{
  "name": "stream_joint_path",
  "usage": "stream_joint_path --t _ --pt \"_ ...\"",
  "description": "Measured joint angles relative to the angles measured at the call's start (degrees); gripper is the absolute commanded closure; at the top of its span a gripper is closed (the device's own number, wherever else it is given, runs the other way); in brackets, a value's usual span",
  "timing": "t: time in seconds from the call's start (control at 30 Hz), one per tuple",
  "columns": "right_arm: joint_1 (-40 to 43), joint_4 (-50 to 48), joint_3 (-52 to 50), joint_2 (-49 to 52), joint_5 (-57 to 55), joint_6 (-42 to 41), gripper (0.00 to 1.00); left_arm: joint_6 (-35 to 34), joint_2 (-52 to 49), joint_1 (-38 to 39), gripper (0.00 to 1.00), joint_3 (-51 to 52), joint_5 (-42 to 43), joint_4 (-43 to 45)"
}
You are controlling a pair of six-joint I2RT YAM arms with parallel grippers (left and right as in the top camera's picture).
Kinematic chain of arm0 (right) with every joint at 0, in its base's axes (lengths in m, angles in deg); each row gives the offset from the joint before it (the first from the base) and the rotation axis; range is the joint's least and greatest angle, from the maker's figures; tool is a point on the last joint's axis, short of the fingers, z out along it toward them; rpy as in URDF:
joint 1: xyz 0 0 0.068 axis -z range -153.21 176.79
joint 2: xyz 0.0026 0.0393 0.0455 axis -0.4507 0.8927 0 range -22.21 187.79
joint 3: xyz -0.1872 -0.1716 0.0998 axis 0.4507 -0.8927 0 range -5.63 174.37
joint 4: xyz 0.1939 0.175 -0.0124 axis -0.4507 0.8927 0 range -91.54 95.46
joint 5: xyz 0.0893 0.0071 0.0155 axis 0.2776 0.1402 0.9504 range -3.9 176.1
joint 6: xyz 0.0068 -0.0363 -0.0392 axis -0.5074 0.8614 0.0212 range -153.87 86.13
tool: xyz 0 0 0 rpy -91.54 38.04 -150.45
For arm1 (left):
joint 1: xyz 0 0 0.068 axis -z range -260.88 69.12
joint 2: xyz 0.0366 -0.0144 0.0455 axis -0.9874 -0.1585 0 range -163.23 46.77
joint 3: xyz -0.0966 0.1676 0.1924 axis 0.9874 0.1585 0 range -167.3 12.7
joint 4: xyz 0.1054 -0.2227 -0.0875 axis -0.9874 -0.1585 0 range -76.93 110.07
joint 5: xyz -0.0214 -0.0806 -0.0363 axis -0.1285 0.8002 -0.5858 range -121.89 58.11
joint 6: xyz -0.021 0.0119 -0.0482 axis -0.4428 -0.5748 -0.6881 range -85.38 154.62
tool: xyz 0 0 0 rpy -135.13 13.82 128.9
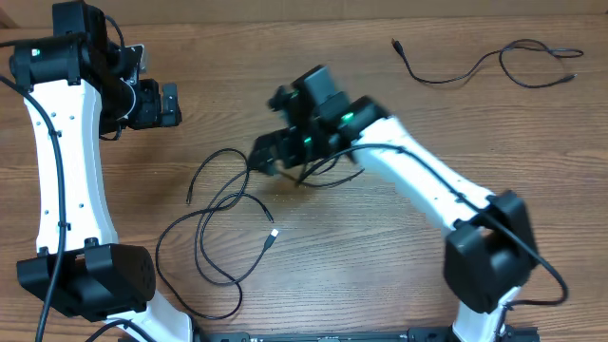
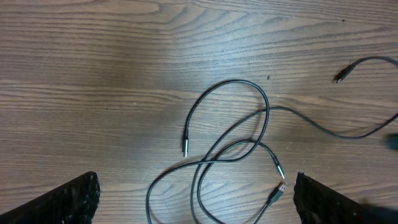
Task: Untangle cables
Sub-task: 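Lower the right gripper onto the tangled black cables at center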
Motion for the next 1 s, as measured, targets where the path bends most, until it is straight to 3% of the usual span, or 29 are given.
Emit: stream_joint_path --t 0.27,0.67,1.0 --pt "-7.32 -0.74 0.0 6.47 -5.7 -11.43 0.2 0.15 0.0 0.0 0.01 0.0 0.0 0.0" --pt "-9.46 -8.11 -0.26 8.24 -11.76 -21.42 0.15 0.15 0.0 0.0 0.01 0.0 0.0 0.04" --pt "-12.61 -16.11 -6.49 8.46 -15.74 -25.2 0.14 0.15 0.0 0.0 0.0 0.0 0.22 0.02"
